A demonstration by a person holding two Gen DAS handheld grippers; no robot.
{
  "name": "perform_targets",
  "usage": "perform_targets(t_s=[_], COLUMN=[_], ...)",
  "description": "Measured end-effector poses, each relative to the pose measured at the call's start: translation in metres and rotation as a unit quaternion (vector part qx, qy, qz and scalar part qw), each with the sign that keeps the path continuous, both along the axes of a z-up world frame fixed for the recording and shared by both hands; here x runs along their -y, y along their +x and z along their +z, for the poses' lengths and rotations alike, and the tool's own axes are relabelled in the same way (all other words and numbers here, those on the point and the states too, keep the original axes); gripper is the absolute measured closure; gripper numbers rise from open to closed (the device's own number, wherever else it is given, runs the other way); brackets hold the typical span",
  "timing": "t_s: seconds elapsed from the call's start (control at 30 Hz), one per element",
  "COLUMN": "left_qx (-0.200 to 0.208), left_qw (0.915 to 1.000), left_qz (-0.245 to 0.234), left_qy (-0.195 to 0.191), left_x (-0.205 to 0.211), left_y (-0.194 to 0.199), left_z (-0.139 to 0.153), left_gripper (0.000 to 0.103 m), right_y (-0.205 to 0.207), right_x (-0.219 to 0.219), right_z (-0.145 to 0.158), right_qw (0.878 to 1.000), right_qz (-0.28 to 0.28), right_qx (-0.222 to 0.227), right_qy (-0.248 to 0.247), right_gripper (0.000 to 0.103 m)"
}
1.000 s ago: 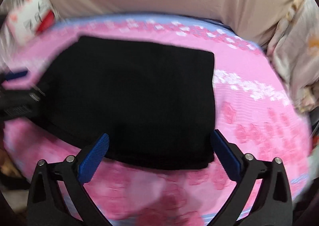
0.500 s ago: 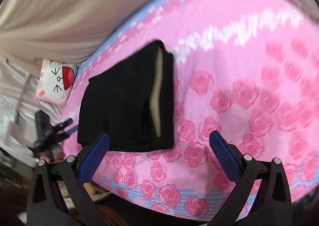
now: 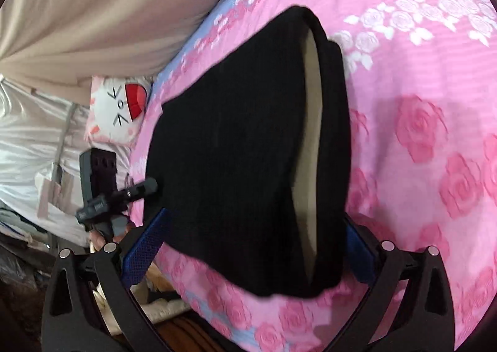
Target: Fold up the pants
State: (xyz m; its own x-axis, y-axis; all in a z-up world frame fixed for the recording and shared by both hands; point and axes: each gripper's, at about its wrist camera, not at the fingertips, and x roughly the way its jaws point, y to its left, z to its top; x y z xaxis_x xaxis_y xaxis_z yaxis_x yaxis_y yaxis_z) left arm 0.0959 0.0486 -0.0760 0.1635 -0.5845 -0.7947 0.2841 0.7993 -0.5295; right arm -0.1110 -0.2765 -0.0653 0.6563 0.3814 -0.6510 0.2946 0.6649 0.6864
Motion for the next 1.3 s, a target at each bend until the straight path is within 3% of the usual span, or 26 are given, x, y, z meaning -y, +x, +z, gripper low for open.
perform_targets(t_s=[0.07,0.13,0.2,0.27,0.37,0.43,0.53,0.77,0.9,1.07,1.17,1.3], left_qx=[0.008,0.015,0.027,0.046,0.060,0.072,0.098,0.161,0.217,0.309,0.339,0.361], left_qw=[1.0000,0.9998,0.9994,0.9989,0.9975,0.9965,0.9946,0.9845,0.9734,0.9493,0.9395,0.9318], left_qz=[-0.001,0.002,0.003,0.007,0.012,0.007,-0.002,-0.015,-0.021,-0.008,0.009,0.036], left_qy=[-0.001,-0.011,-0.020,-0.009,-0.036,-0.043,-0.036,-0.070,-0.070,-0.059,-0.044,-0.016], left_x=[0.006,0.004,0.003,-0.002,-0.012,-0.011,-0.008,-0.005,-0.008,-0.009,-0.008,-0.001], left_y=[0.004,0.004,0.004,-0.001,-0.005,-0.009,-0.019,-0.039,-0.042,-0.024,-0.004,0.033], left_z=[0.000,0.001,0.001,0.001,0.008,0.016,0.032,0.095,0.138,0.198,0.214,0.215], left_gripper=[0.006,0.006,0.020,0.040,0.064,0.069,0.072,0.073,0.073,0.073,0.073,0.073], right_y=[0.001,0.000,-0.001,-0.001,0.001,0.002,0.002,-0.006,0.002,0.029,0.057,0.099], right_x=[0.001,-0.001,-0.001,-0.002,-0.006,-0.009,-0.017,-0.037,-0.049,-0.044,-0.035,-0.014], right_z=[0.000,-0.002,-0.006,-0.011,-0.011,-0.007,0.008,0.050,0.103,0.168,0.189,0.192], right_qw=[1.000,0.999,0.999,0.998,0.998,0.997,0.995,0.991,0.981,0.963,0.955,0.951], right_qz=[-0.007,-0.017,-0.029,-0.037,-0.044,-0.048,-0.048,-0.035,-0.019,-0.010,-0.013,-0.020], right_qx=[0.016,0.021,0.025,0.034,0.044,0.052,0.070,0.105,0.149,0.207,0.229,0.239], right_qy=[-0.001,-0.025,-0.031,-0.022,-0.028,-0.035,-0.052,-0.080,-0.125,-0.173,-0.188,-0.197], right_gripper=[0.005,0.030,0.048,0.053,0.057,0.060,0.062,0.064,0.064,0.064,0.064,0.064])
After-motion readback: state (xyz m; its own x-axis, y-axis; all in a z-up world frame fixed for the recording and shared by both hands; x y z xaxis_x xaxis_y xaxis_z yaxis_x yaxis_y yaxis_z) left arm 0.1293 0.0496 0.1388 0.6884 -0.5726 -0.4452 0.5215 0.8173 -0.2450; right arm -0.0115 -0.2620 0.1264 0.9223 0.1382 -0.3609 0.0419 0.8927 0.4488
